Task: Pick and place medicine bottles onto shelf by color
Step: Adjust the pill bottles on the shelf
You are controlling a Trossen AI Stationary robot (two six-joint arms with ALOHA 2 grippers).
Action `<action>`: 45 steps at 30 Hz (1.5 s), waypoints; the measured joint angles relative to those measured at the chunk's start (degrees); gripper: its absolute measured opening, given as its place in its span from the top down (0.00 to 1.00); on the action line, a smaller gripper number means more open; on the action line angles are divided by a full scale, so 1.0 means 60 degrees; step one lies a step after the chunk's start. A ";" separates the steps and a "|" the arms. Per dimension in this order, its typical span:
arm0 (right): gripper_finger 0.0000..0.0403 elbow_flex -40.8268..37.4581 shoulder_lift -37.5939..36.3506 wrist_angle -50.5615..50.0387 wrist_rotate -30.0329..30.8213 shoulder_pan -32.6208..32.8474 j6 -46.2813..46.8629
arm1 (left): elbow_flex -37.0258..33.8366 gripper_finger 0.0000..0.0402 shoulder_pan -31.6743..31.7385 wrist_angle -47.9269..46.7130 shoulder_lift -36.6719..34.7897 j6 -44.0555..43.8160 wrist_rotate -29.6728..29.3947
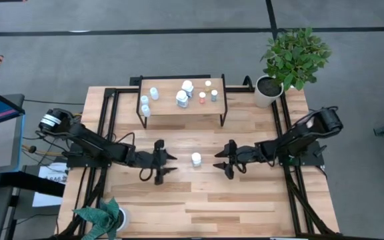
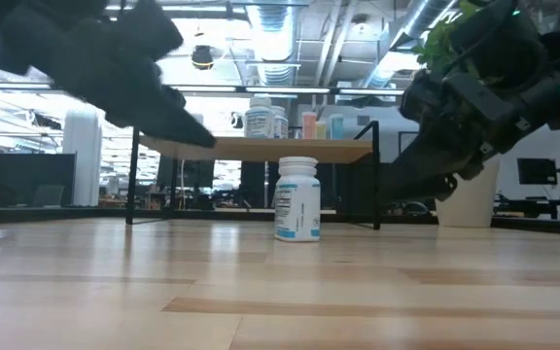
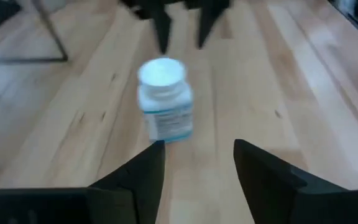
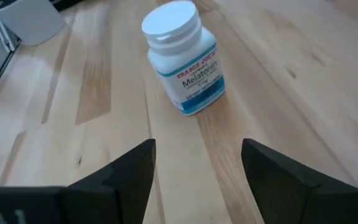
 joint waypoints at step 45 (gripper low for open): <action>0.34 0.1979 0.1252 -0.0250 0.0003 -0.0561 0.0617 | -0.3714 0.74 -0.0143 -0.6555 -1.3555 0.1990 0.0378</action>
